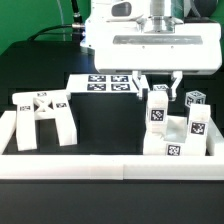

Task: Assemble chair

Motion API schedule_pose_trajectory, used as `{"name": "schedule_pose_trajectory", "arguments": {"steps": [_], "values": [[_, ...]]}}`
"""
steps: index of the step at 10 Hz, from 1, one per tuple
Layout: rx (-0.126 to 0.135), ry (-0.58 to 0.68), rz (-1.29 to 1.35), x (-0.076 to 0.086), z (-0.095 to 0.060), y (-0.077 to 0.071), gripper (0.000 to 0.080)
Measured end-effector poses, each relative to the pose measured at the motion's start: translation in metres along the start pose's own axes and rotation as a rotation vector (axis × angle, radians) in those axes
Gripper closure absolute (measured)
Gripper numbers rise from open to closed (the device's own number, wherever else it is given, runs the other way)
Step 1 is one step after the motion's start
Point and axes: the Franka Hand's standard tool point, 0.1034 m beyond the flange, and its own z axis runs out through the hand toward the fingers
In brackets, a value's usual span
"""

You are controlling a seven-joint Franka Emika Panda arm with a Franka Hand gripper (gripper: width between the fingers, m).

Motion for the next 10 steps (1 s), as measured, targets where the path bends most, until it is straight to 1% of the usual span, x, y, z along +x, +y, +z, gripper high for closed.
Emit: {"name": "schedule_pose_trajectory", "arguments": {"steps": [2, 6, 7, 8, 9, 10], "values": [[-0.001, 0.011, -0.011, 0.0017, 0.0033, -0.0009, 0.0508], [-0.001, 0.013, -0.024, 0.0027, 0.0044, -0.0012, 0.0508], [-0.001, 0.01, -0.025, 0.0021, 0.0047, -0.0012, 0.0428], [-0.001, 0.01, -0.026, 0.002, 0.0047, -0.0012, 0.0428], [-0.001, 0.01, -0.027, 0.002, 0.0047, -0.0012, 0.0246], [-0.001, 0.01, -0.028, 0.002, 0.0047, -0.0012, 0.017]]}}
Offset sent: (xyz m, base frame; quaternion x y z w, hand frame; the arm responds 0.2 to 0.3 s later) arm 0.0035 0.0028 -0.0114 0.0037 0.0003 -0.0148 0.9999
